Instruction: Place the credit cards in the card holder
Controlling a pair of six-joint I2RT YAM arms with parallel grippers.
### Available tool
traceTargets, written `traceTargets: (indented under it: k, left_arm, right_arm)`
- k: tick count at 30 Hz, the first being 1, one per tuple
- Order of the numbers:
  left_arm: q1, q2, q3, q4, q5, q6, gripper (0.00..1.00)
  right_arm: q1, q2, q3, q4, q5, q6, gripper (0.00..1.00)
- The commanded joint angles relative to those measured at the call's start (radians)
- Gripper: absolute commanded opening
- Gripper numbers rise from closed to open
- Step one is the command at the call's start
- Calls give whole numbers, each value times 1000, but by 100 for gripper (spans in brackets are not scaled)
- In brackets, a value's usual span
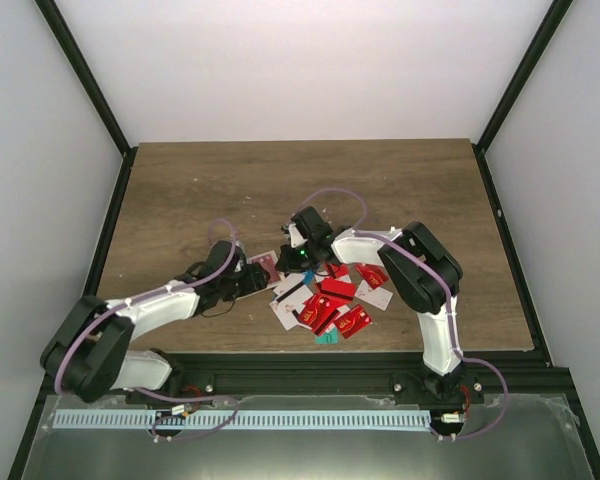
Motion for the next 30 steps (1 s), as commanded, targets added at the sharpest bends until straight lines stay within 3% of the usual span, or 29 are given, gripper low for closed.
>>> traceTargets:
  k: [1, 4, 8, 23, 30]
  left_arm:
    - [4, -91, -13, -343, -105, 5, 80]
    - [10, -162, -31, -398, -167, -29, 89]
    - [43, -221, -74, -407, -195, -52, 92]
    - [97, -146, -162, -77, 6, -14, 91]
    - [97, -227, -114, -129, 16, -15, 87]
  right_arm:
    - [1, 63, -50, -109, 78, -6, 1]
    - [1, 62, -52, -107, 77, -7, 1]
    - [1, 61, -53, -110, 78, -10, 1]
    - [1, 59, -62, -111, 68, -13, 1]
    - [1, 67, -60, -112, 69, -11, 1]
